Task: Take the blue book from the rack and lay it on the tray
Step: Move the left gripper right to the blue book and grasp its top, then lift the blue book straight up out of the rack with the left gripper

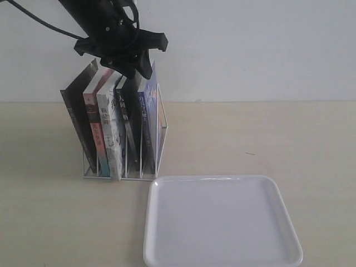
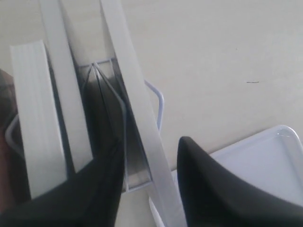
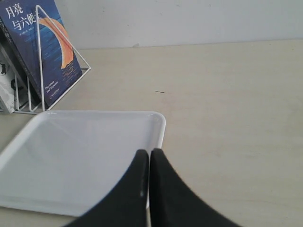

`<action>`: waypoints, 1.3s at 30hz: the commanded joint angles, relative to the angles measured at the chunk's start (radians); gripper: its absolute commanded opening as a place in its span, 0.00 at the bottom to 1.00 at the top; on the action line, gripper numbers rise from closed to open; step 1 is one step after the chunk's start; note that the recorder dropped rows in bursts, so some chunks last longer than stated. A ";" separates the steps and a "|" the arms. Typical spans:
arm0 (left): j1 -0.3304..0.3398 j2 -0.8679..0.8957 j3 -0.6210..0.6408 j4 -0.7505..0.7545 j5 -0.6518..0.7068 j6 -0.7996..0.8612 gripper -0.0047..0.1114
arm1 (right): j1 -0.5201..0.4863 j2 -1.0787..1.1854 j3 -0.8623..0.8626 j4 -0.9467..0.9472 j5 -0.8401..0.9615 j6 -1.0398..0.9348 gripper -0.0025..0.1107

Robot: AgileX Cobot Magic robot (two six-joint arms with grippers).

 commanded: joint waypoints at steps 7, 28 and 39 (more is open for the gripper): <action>-0.021 0.031 -0.006 0.025 -0.009 -0.010 0.36 | -0.006 -0.004 -0.001 -0.008 -0.011 -0.007 0.02; -0.055 0.076 -0.006 0.121 -0.007 -0.024 0.34 | -0.006 -0.004 -0.001 -0.008 -0.011 -0.007 0.02; -0.055 0.076 -0.006 0.128 -0.010 -0.026 0.23 | -0.006 -0.004 -0.001 -0.008 -0.011 -0.007 0.02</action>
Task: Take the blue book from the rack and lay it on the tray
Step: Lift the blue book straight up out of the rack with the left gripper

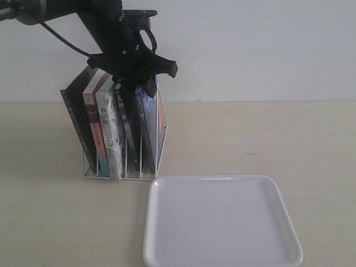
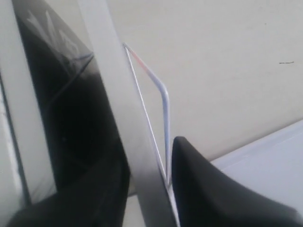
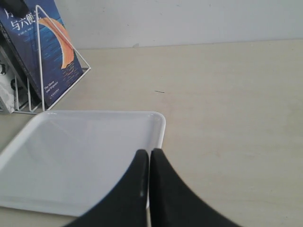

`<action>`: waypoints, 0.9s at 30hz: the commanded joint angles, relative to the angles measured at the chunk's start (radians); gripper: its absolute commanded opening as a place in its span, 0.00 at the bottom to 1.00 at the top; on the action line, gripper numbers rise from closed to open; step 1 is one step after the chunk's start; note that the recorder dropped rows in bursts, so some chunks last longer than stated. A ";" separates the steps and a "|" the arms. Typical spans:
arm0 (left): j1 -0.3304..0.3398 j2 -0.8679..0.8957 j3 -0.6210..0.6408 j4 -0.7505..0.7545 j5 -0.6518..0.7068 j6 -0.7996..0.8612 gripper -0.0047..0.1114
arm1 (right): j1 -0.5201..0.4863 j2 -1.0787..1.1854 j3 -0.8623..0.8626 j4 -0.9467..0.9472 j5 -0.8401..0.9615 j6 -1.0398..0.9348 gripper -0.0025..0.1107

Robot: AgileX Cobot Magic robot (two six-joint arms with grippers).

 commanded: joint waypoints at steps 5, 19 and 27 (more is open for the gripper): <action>-0.002 0.003 -0.004 0.014 0.000 -0.008 0.08 | -0.006 -0.004 -0.001 -0.008 -0.011 -0.007 0.02; -0.002 -0.030 -0.073 0.022 0.037 -0.008 0.08 | -0.006 -0.004 -0.001 -0.008 -0.011 -0.007 0.02; -0.002 -0.129 -0.082 0.040 0.068 -0.008 0.08 | -0.006 -0.004 -0.001 -0.008 -0.011 -0.007 0.02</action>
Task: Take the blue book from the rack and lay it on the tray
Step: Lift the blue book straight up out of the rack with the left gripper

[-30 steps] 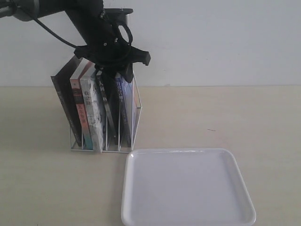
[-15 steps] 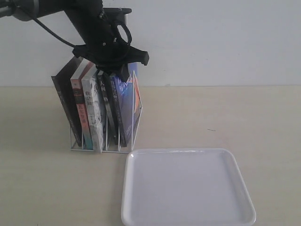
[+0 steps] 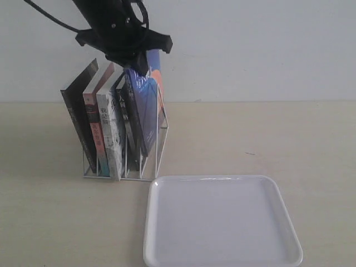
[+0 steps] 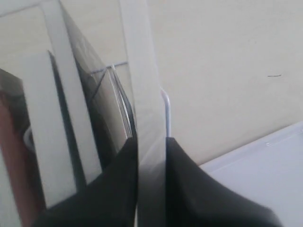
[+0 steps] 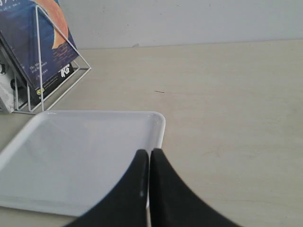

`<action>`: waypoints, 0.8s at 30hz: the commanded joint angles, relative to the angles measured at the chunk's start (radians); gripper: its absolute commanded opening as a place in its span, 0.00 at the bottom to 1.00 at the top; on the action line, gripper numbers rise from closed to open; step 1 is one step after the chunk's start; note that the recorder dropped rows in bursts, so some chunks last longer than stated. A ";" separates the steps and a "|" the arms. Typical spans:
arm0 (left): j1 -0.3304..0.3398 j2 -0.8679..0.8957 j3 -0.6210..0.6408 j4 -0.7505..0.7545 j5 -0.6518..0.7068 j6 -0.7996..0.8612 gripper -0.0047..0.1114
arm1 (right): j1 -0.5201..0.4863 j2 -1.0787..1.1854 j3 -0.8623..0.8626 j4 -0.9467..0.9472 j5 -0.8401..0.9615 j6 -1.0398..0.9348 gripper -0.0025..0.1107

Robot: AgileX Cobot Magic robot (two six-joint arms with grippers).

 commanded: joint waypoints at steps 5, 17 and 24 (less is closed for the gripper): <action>-0.002 -0.123 -0.017 0.019 0.010 -0.001 0.08 | -0.006 -0.004 -0.001 -0.008 -0.011 -0.007 0.02; -0.002 -0.277 -0.017 0.019 0.037 0.019 0.08 | -0.006 -0.004 -0.001 -0.008 -0.011 -0.007 0.02; -0.002 -0.379 -0.017 0.019 0.070 0.052 0.08 | -0.006 -0.004 -0.001 -0.008 -0.011 -0.007 0.02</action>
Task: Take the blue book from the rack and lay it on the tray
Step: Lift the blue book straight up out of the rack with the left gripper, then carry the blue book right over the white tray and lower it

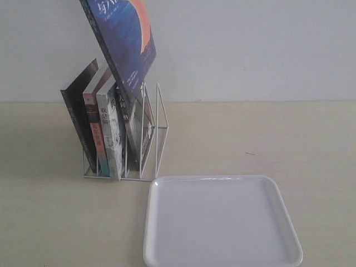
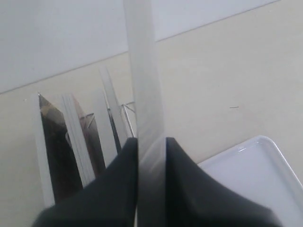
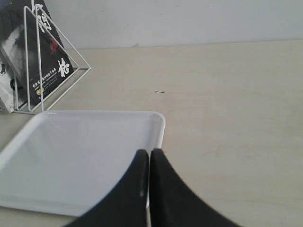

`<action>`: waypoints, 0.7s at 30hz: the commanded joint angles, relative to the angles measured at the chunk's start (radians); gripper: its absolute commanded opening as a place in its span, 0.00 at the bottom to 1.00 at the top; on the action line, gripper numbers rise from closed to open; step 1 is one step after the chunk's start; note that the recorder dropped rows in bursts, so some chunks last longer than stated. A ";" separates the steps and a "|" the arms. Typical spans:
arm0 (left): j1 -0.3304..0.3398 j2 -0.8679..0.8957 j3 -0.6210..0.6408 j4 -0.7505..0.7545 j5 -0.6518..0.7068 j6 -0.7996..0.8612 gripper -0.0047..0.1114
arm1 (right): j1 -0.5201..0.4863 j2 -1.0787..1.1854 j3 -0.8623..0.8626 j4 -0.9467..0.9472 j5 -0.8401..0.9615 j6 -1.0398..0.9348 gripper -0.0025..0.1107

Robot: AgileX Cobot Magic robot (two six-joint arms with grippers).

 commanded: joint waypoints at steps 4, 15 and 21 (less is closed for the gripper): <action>-0.002 -0.129 -0.013 0.000 -0.012 0.020 0.08 | -0.006 -0.004 -0.001 -0.006 -0.011 -0.007 0.02; -0.002 -0.227 -0.013 -0.060 -0.012 0.036 0.08 | -0.006 -0.004 -0.001 -0.006 -0.011 -0.007 0.02; -0.002 -0.239 0.018 -0.119 -0.012 0.068 0.08 | -0.006 -0.004 -0.001 -0.006 -0.011 -0.007 0.02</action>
